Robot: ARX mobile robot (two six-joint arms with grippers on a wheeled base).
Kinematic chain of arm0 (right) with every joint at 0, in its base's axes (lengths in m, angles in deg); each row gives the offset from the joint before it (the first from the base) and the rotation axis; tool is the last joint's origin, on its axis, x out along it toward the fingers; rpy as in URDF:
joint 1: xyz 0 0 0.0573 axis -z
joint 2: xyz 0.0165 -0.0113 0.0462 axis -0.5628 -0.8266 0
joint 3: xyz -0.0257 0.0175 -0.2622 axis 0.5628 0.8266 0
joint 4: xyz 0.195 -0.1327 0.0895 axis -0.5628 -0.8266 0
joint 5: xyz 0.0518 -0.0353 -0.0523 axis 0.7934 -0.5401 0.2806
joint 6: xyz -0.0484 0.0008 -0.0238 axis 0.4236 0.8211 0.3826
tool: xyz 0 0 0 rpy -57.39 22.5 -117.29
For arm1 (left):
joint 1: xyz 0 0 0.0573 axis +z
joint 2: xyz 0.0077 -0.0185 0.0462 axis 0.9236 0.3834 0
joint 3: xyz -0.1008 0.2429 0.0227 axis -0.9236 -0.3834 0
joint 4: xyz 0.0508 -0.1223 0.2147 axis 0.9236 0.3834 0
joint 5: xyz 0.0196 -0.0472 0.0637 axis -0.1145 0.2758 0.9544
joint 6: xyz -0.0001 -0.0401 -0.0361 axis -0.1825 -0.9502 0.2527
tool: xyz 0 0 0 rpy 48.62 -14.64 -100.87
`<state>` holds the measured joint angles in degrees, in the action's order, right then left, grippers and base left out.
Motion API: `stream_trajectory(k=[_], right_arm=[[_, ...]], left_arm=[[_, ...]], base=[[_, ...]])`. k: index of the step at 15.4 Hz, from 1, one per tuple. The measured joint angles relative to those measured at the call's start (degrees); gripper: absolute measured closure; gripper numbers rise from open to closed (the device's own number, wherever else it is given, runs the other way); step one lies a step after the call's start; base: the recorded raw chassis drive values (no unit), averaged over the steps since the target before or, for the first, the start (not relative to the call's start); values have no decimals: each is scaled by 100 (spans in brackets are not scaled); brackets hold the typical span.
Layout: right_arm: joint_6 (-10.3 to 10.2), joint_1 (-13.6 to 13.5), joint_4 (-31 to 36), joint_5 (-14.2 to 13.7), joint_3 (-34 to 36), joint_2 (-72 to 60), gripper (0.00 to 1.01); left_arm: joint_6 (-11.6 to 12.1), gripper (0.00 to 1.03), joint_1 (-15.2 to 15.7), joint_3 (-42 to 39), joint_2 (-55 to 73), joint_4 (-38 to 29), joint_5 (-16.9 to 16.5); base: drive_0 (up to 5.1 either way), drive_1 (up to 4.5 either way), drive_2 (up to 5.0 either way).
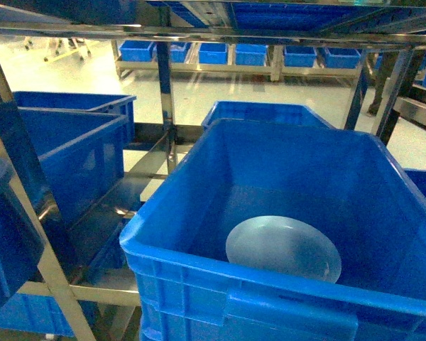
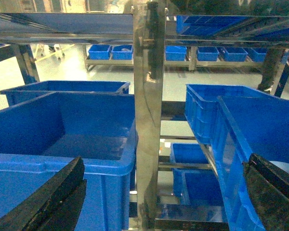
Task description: Place blue tray on left shelf second layer neatly
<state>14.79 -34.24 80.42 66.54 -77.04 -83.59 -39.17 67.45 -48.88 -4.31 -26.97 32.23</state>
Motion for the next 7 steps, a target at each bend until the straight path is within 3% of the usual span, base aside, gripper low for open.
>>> stream_trajectory(k=[2, 7], right_arm=[[0, 0, 2, 0, 0, 0, 1], [0, 0, 0, 0, 0, 0, 3]], left_arm=[[0, 5, 0, 0, 0, 0, 0], [0, 5, 0, 0, 0, 0, 0]], base=[[0, 0, 0], [0, 0, 0]])
